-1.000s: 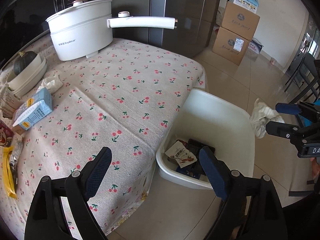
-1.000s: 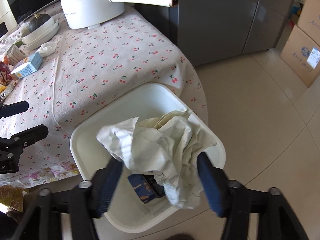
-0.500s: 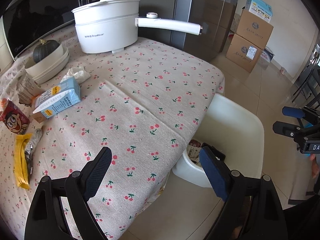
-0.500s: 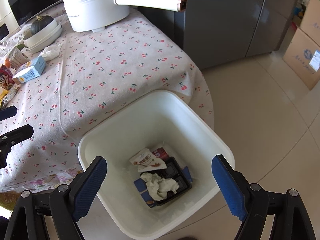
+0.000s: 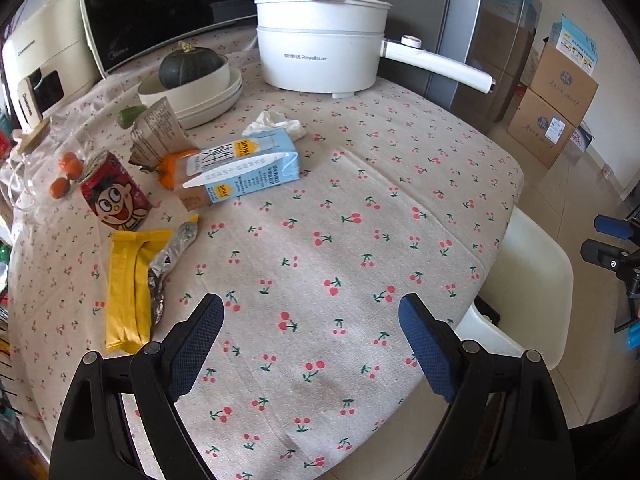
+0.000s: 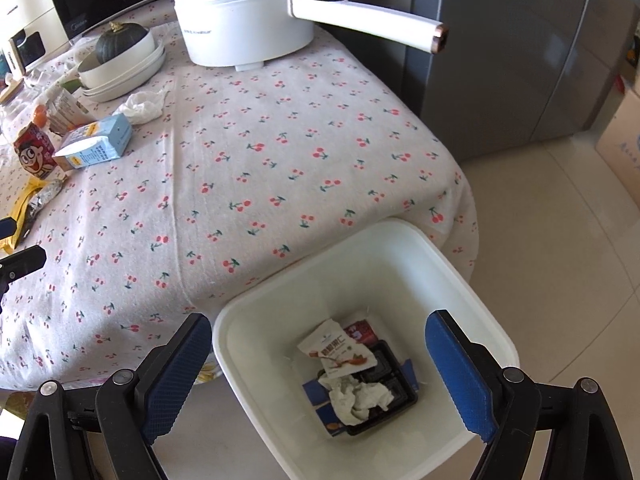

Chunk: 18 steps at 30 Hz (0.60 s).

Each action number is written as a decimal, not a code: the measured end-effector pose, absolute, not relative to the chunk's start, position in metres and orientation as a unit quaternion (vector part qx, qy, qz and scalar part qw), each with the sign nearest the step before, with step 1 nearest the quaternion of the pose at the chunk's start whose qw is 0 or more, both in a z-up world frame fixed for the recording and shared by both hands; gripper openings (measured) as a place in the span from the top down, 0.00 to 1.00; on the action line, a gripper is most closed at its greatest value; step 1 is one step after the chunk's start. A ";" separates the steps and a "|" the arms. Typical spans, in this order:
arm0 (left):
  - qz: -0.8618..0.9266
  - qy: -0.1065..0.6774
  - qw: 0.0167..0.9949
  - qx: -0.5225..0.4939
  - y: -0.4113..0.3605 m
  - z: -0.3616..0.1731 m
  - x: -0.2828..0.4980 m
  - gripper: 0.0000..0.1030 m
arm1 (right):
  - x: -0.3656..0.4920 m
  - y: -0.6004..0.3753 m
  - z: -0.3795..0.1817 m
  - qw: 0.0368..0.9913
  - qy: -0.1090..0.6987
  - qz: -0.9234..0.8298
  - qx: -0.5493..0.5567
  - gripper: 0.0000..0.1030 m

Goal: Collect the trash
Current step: 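Move both tools back over the table toward the yellow packet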

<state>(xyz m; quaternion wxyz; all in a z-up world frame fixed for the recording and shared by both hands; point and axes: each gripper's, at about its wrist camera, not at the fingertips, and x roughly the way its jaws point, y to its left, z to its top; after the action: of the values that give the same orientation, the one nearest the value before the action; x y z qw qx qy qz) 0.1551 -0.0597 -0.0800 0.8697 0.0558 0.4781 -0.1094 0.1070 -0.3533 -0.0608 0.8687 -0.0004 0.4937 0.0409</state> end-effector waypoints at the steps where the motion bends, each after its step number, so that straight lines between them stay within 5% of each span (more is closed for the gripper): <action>1: -0.102 0.479 0.870 0.053 -0.051 -0.079 0.157 0.12 | 0.110 -0.348 -0.060 0.869 0.493 0.045 -0.002 0.12; 10: -0.033 0.490 0.871 0.034 0.015 -0.084 0.166 0.11 | 0.138 -0.296 -0.056 0.870 0.487 0.073 -0.020 0.04; 18: 0.022 0.488 0.873 0.010 0.063 -0.093 0.179 0.00 | 0.164 -0.247 -0.063 0.873 0.479 0.084 -0.044 0.01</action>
<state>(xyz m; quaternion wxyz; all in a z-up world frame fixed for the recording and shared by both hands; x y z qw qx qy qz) 0.1786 0.0634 -0.0926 0.8726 0.0101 0.4878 0.0223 0.1638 -0.2472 -0.0628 0.8726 -0.0439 0.4791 0.0840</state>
